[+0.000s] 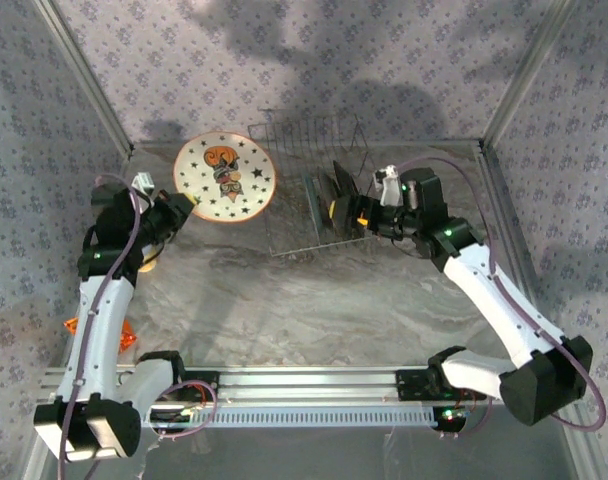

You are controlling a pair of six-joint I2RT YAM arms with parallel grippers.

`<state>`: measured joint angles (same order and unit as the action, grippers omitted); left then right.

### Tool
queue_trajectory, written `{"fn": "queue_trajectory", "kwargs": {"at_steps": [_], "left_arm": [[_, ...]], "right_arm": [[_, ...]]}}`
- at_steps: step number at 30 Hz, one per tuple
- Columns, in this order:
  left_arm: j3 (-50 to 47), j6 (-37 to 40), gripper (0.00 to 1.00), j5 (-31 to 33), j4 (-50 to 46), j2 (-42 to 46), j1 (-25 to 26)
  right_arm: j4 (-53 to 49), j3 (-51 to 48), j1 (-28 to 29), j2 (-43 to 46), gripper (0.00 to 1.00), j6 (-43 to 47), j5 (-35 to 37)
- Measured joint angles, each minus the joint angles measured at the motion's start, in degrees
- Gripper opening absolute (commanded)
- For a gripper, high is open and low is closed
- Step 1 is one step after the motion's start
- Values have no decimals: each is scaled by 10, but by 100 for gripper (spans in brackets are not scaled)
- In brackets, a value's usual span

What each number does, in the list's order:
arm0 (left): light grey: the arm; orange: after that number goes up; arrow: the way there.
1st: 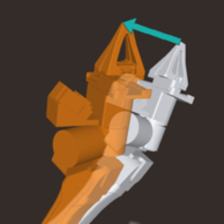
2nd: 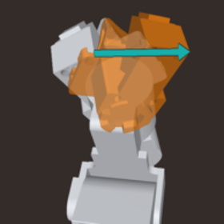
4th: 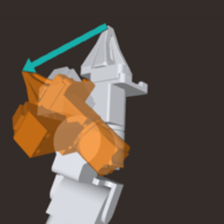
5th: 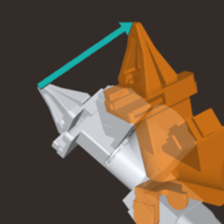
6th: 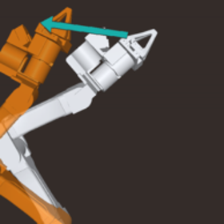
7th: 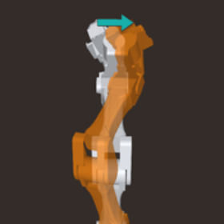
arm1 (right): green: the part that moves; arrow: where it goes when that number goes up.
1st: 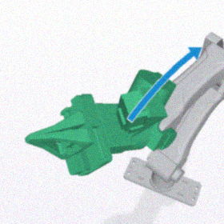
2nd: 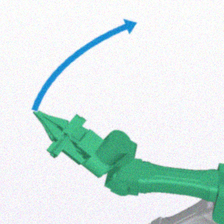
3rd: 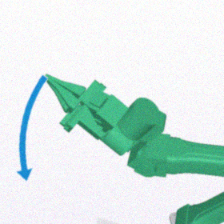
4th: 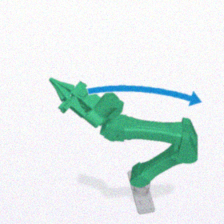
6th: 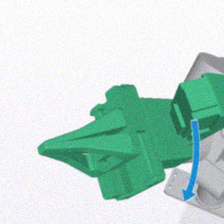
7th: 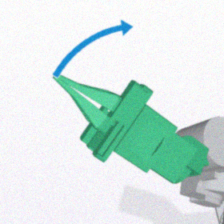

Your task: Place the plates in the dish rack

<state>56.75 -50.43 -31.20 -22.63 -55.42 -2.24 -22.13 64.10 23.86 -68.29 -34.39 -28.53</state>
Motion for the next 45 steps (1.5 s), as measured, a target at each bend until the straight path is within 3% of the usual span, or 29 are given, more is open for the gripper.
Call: {"fn": "queue_trajectory", "kwargs": {"at_steps": [14, 26, 45], "left_arm": [[27, 14, 0, -61, 34, -37, 61], [27, 16, 0, -70, 51, -52, 91], [28, 24, 0, -71, 62, -66, 117]], "right_arm": [[-8, 118, -23, -106, 100, 70, -87], [1, 163, -15, -179, 92, 70, -114], [26, 225, 2, -237, 50, 55, -128]]}}
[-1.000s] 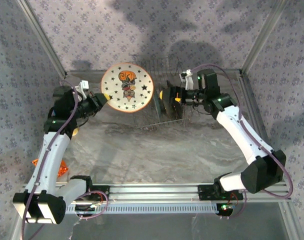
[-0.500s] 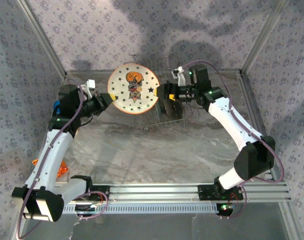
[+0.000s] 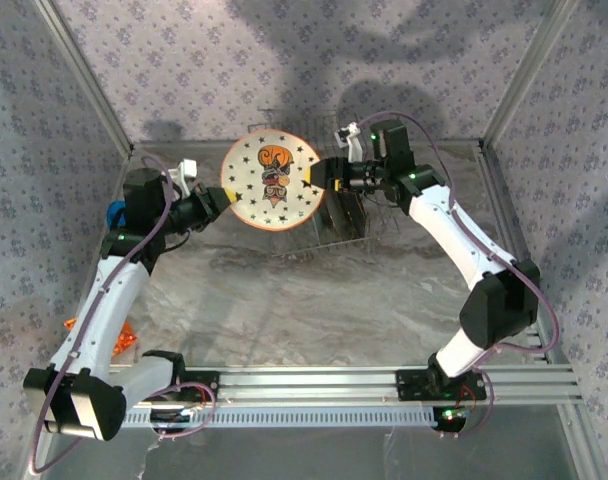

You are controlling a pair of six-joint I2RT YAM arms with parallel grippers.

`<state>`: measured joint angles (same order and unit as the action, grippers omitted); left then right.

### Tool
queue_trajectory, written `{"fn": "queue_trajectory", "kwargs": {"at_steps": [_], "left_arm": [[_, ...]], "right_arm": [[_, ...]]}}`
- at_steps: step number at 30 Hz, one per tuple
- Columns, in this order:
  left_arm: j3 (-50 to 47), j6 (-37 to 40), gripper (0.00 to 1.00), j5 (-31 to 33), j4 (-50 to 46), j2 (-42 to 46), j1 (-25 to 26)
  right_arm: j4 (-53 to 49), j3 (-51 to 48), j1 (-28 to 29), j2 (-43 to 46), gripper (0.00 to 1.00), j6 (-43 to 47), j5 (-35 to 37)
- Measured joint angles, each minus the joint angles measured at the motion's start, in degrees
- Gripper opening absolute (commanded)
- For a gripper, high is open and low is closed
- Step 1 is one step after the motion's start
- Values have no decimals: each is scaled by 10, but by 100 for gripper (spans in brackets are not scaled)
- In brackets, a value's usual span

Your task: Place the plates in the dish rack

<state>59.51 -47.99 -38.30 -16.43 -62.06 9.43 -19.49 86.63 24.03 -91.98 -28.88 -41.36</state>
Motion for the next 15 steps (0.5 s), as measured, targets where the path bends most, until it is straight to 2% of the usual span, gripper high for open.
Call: {"fn": "queue_trajectory", "kwargs": {"at_steps": [10, 15], "left_arm": [[0, 0, 0, 0, 0, 0, 0], [0, 0, 0, 0, 7, 0, 2]], "right_arm": [[9, 0, 0, -8, 39, -11, 0], [14, -1, -4, -8, 27, -20, -2]]}}
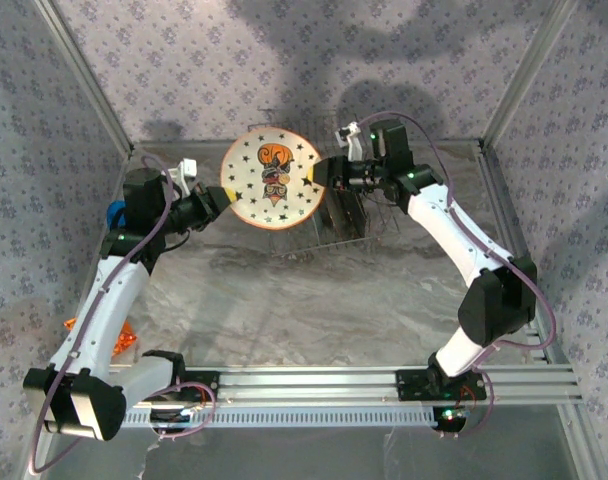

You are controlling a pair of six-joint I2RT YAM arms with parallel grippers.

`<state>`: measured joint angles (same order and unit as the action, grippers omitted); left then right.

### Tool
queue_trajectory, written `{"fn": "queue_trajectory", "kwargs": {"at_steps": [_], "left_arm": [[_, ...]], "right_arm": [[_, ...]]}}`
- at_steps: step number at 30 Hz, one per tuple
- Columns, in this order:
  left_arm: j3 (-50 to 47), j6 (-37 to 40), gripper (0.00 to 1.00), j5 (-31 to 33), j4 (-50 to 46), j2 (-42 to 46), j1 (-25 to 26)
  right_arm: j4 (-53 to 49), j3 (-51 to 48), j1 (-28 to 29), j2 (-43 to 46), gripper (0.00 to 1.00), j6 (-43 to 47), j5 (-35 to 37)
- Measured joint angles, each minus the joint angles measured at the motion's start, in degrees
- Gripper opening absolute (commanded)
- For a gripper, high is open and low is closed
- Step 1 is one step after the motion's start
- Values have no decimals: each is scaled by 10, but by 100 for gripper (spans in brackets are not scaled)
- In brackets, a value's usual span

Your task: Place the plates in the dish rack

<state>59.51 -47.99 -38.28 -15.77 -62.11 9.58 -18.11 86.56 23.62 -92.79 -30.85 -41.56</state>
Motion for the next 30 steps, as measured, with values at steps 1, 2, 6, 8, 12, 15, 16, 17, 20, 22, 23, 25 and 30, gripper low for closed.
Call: {"fn": "queue_trajectory", "kwargs": {"at_steps": [1, 2, 6, 8, 12, 15, 16, 17, 20, 22, 23, 25, 30], "left_arm": [[0, 0, 0, 0, 2, 0, 1], [0, 0, 0, 0, 4, -1, 2], [0, 0, 0, 5, 8, -6, 1], [0, 2, 0, 6, 10, -10, 1], [0, 6, 0, 6, 9, -10, 1], [0, 8, 11, 8, 8, -10, 1], [0, 9, 18, 8, 8, -10, 1], [0, 11, 27, 9, 8, -10, 2], [0, 17, 46, 14, 10, -11, 7], [0, 19, 55, 16, 14, -11, 10], [0, 23, 60, 15, 16, -11, 11], [0, 26, 71, 15, 23, -11, 11], [0, 37, 84, 17, 27, -14, 13]], "right_arm": [[0, 0, -1, 0, 25, -2, -1], [0, 0, -2, 0, 22, -2, -1], [7, 0, -10, 0, 0, -16, -14], [15, -1, -13, 1, 0, -26, -23], [22, -8, -14, 1, 0, -37, -28], [26, -12, -14, 2, 0, -43, -29], [27, -13, -14, 3, 0, -44, -28], [28, -14, -14, 5, 0, -46, -29], [29, -18, -8, 15, 0, -48, -21], [29, -21, -5, 22, 0, -48, -13], [29, -23, -5, 25, 0, -47, -8], [27, -26, -3, 28, 0, -47, 0], [23, -39, -3, 36, 0, -50, 22]]}}
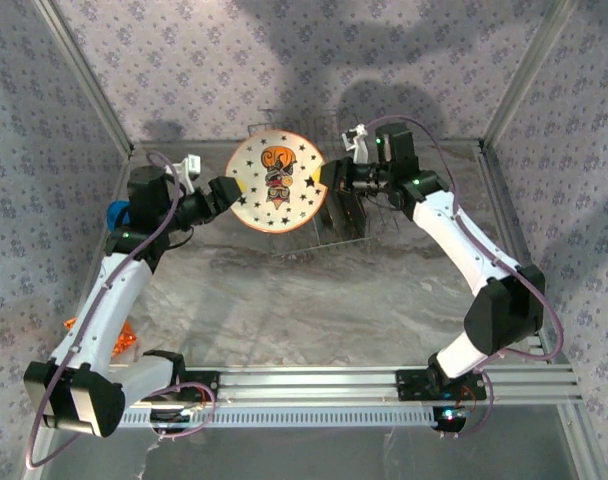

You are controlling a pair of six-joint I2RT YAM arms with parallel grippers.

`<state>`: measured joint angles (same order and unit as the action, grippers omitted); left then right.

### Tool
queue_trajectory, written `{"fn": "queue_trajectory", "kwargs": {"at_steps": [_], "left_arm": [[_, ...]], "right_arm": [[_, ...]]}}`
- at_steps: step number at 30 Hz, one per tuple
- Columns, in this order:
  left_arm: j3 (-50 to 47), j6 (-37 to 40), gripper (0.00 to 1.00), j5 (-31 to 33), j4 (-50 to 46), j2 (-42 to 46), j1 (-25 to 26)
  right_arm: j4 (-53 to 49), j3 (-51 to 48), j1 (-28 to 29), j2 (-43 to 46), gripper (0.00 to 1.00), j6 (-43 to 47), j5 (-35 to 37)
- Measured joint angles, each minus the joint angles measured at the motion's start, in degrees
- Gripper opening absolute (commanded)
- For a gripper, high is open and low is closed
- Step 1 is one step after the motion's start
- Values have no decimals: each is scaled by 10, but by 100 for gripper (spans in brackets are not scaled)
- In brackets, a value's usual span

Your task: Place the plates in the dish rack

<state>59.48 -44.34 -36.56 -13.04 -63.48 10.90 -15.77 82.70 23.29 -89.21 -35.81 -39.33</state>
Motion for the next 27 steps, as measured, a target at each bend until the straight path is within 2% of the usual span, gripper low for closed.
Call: {"fn": "queue_trajectory", "kwargs": {"at_steps": [7, 22, 27], "left_arm": [[0, 18, 99, 2, 0, -12, 0], [-2, 54, 99, 26, -10, -16, 1], [-2, 75, 100, 40, -36, -16, 1]], "right_arm": [[-8, -20, -7, 9, 0, -9, 43], [-30, -33, -19, 28, 0, -21, 97], [-58, -33, -16, 54, 0, -21, 143]]}}
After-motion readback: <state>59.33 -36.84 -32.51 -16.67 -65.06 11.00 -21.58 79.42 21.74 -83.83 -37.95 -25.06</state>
